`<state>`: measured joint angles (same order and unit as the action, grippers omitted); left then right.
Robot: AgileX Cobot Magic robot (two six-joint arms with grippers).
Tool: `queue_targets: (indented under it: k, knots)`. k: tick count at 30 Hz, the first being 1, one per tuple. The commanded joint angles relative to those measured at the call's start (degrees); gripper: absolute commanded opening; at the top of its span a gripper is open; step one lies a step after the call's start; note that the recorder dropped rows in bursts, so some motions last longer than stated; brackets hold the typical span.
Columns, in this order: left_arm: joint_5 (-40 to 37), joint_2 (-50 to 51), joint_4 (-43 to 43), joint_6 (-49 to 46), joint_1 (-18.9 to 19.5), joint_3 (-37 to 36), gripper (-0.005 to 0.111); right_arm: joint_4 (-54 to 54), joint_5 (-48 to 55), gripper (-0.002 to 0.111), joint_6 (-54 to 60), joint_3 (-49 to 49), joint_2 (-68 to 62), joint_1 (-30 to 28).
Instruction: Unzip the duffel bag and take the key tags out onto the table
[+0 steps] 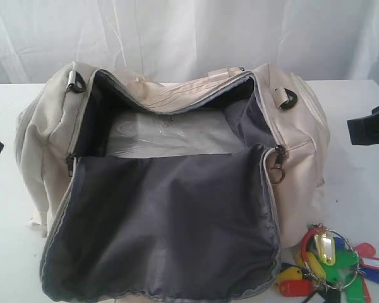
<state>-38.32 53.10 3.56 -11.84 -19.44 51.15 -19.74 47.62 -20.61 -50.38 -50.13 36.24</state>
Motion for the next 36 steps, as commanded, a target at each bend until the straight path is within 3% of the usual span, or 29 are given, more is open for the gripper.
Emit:
queue_targets:
  k: [1, 5, 7, 11, 20, 25, 28, 29, 36]
  knots:
    - [0.3, -1.6, 0.3, -1.3, 0.9, -0.4, 0.0, -0.5, -0.5, 0.0, -0.2, -0.3, 0.3, -0.3]
    - [6.8, -6.4, 2.2, -2.4, 4.2, -2.1, 0.0, -0.5, -0.5, 0.0, -0.2, -0.3, 0.3, -0.3]
    - [13.8, -9.6, 3.6, -2.4, 6.0, -5.5, 0.0, -0.5, -0.5, 0.0, -0.2, -0.3, 0.3, -0.3]
    - [27.3, -15.8, 5.4, -2.3, 8.6, -15.7, 0.0, -0.5, -0.5, 0.0, -0.2, -0.3, 0.3, -0.3]
    - [43.4, -29.6, 5.4, 6.9, 13.4, -36.6, 0.0, -0.5, -0.6, 0.0, -0.2, -0.3, 0.3, -0.3]
    - [55.2, -37.8, 5.4, 9.2, 13.6, -48.4, 0.0, -0.5, -0.6, 0.0, -0.2, -0.3, 0.3, -0.3]
    - [57.1, -43.0, 5.4, 10.6, 13.6, -51.2, 0.0, -0.5, -0.6, 0.0, -0.2, -0.3, 0.3, -0.3]
    - [50.6, -45.9, 5.4, 10.3, 13.6, -51.2, 0.0, -0.5, -0.5, 0.0, -0.2, -0.3, 0.3, -0.3]
    - [46.9, -53.1, 5.2, 8.4, 13.6, -51.2, 0.0, -0.4, -0.6, 0.0, -0.2, -0.3, 0.3, -0.3]
